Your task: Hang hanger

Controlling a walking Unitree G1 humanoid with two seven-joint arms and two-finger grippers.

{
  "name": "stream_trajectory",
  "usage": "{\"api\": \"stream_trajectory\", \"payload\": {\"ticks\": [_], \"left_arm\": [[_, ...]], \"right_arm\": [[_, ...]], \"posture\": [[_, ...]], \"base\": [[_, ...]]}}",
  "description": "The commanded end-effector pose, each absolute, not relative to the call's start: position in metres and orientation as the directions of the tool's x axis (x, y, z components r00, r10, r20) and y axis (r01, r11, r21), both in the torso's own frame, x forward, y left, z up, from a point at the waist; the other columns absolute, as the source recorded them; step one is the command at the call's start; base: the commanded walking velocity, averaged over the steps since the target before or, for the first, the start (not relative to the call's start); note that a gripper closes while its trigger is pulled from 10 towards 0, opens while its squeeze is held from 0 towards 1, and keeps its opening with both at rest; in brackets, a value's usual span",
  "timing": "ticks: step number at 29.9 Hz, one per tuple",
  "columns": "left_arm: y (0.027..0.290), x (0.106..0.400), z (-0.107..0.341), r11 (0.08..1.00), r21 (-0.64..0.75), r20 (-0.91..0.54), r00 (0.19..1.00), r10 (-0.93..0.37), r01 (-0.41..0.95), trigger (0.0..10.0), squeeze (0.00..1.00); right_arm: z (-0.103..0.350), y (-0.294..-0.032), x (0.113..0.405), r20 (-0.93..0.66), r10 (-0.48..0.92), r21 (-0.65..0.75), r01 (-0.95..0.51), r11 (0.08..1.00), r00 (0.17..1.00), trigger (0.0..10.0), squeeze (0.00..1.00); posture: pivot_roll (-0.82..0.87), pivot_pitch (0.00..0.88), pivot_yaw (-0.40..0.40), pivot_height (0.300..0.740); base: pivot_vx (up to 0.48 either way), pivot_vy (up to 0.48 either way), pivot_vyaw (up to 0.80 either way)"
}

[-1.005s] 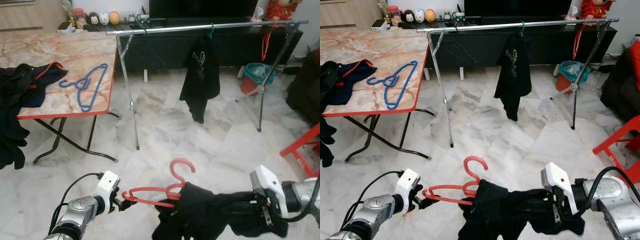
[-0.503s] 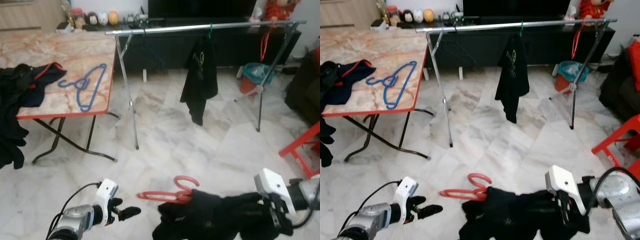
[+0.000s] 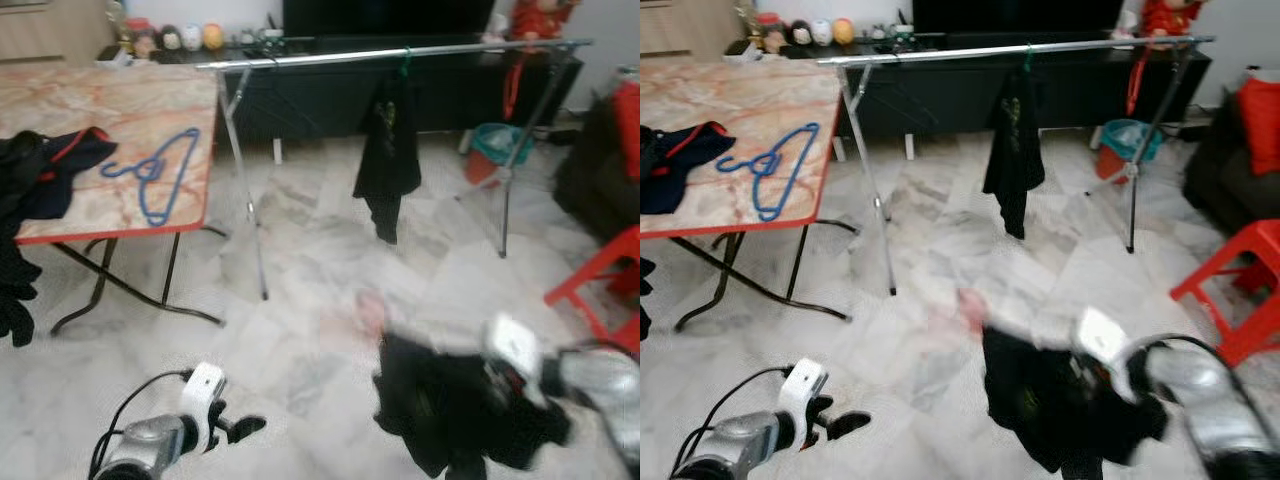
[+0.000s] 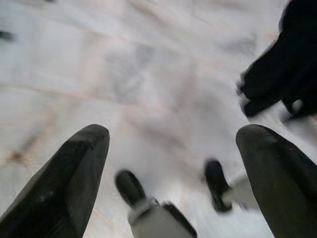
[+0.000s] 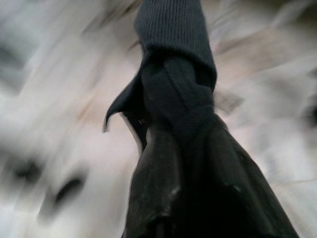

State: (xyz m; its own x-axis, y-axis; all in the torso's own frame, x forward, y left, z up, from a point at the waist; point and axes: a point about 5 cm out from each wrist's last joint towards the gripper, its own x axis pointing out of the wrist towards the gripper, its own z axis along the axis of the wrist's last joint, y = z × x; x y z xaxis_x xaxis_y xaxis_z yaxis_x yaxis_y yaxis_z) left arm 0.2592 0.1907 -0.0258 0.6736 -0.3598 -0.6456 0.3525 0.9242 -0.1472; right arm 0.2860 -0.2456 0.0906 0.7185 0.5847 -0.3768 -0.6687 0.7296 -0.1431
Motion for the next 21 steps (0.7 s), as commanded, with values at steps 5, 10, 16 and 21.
{"api": "stream_trajectory", "payload": {"ticks": [5,10,16,21], "left_arm": [[0.196,0.244,-0.041,0.969,-0.108,-0.692,0.683,-0.233,0.221,10.0,0.0],[0.195,0.237,-0.047,0.974,-0.099,-0.716,0.665,-0.212,0.205,10.0,0.0],[0.2,0.223,-0.056,0.977,-0.087,-0.753,0.63,-0.191,0.193,10.0,0.0],[0.201,0.213,-0.063,0.977,-0.079,-0.777,0.602,-0.184,0.196,10.0,0.0]], "right_arm": [[0.04,-0.263,0.272,-0.4,0.254,-0.044,-0.295,0.954,0.881,10.0,0.0],[-0.006,-0.261,0.247,-0.516,0.03,0.007,-0.031,0.999,0.856,10.0,0.0],[-0.052,-0.248,0.204,-0.675,-0.118,0.026,0.184,0.983,0.729,10.0,0.0],[-0.071,-0.241,0.18,-0.745,-0.173,0.042,0.304,0.952,0.644,10.0,0.0]], "posture": [[-0.08,0.033,-0.008,0.74],[-0.08,0.035,-0.004,0.74],[-0.08,0.045,0.009,0.74],[-0.08,0.046,0.018,0.74]], "base": [[0.0,0.0,0.0],[0.0,0.0,0.0],[0.0,0.0,0.0],[0.0,0.0,0.0]]}}
